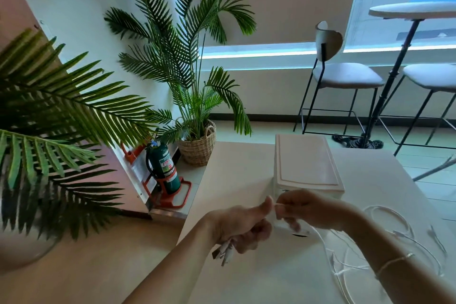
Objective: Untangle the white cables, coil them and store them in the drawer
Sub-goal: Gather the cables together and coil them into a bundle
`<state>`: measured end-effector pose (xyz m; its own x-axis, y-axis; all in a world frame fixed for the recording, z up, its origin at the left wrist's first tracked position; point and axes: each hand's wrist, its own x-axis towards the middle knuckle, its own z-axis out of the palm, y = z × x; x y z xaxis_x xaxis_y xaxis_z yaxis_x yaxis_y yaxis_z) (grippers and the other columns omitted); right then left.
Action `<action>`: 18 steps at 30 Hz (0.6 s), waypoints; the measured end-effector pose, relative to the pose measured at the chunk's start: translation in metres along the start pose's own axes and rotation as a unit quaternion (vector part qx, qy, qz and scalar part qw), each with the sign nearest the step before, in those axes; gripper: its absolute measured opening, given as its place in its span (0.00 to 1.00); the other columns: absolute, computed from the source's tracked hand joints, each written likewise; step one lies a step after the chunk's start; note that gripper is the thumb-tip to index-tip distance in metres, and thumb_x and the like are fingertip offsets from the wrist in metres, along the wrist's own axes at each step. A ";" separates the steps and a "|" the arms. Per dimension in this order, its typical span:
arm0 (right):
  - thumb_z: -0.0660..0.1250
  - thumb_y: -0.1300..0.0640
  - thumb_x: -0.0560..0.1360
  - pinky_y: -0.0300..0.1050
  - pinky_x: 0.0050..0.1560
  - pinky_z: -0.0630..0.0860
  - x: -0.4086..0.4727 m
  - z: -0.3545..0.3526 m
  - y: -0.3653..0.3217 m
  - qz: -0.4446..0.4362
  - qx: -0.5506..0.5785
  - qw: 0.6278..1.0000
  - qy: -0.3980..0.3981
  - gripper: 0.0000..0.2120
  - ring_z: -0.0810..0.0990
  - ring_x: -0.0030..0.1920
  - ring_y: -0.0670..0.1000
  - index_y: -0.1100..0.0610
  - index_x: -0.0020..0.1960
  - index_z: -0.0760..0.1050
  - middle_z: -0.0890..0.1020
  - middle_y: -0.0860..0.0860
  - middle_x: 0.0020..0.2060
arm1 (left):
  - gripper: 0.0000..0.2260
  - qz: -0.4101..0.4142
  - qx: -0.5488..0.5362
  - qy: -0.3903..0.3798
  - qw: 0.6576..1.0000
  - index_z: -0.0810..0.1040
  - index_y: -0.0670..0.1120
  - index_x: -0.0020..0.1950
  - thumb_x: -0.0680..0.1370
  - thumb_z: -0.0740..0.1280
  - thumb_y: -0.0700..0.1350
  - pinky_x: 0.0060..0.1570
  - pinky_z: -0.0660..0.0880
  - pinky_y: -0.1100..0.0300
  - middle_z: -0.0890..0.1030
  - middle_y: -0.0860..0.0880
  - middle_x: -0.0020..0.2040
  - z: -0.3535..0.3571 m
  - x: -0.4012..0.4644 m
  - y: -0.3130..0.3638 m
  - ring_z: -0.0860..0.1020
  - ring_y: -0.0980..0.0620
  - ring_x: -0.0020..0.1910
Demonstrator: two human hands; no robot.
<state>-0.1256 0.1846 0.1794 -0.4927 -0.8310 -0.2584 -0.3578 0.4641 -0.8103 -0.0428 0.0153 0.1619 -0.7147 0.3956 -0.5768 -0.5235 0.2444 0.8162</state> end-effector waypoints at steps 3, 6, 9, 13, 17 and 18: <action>0.63 0.56 0.77 0.31 0.27 0.63 0.000 -0.008 -0.005 -0.011 0.042 0.999 0.024 0.10 0.64 0.24 0.40 0.52 0.38 0.77 0.68 0.44 0.22 | 0.33 0.002 -0.041 -0.032 0.999 0.70 0.49 0.23 0.64 0.43 0.74 0.20 0.54 0.75 0.60 0.55 0.16 0.000 0.003 0.000 0.57 0.60 0.14; 0.64 0.58 0.77 0.32 0.26 0.61 0.004 -0.016 -0.006 -0.011 0.005 0.999 0.035 0.08 0.64 0.22 0.40 0.52 0.39 0.76 0.73 0.45 0.22 | 0.36 -0.006 -0.063 -0.075 0.995 0.72 0.49 0.23 0.64 0.41 0.75 0.20 0.55 0.77 0.61 0.56 0.16 0.000 0.009 0.000 0.58 0.61 0.13; 0.65 0.61 0.76 0.34 0.25 0.61 0.000 -0.026 0.001 0.013 0.005 1.000 0.004 0.07 0.65 0.22 0.43 0.53 0.40 0.74 0.76 0.47 0.23 | 0.37 -0.002 -0.082 -0.117 0.990 0.74 0.49 0.24 0.62 0.43 0.77 0.19 0.56 0.77 0.64 0.57 0.16 -0.004 0.009 -0.001 0.60 0.62 0.13; 0.64 0.67 0.72 0.36 0.26 0.61 -0.014 -0.045 0.035 0.078 0.009 0.995 0.068 0.10 0.65 0.25 0.46 0.56 0.35 0.70 0.75 0.48 0.22 | 0.35 0.012 -0.104 -0.132 0.986 0.74 0.48 0.25 0.56 0.56 0.80 0.18 0.57 0.76 0.65 0.56 0.16 -0.019 -0.003 -0.002 0.61 0.62 0.13; 0.65 0.67 0.63 0.37 0.23 0.65 -0.022 -0.051 0.069 0.147 0.022 0.981 0.124 0.08 0.68 0.23 0.51 0.58 0.29 0.69 0.74 0.51 0.20 | 0.33 0.027 -0.091 -0.113 0.989 0.73 0.49 0.25 0.58 0.57 0.80 0.19 0.56 0.75 0.64 0.57 0.16 -0.019 -0.006 -0.002 0.60 0.62 0.13; 0.64 0.68 0.64 0.38 0.25 0.68 -0.021 -0.050 0.076 0.168 -0.001 0.977 0.133 0.09 0.71 0.24 0.52 0.58 0.28 0.69 0.74 0.51 0.21 | 0.32 0.030 -0.085 -0.110 0.990 0.73 0.49 0.24 0.58 0.58 0.79 0.19 0.56 0.75 0.64 0.57 0.16 -0.017 -0.006 -0.002 0.60 0.62 0.14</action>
<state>-0.1824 0.2526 0.1498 -0.7709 -0.5228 -0.3639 -0.1416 0.6976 -0.7023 -0.0455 -0.0025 0.1631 -0.6384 0.5928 -0.4910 -0.5674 0.0687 0.8206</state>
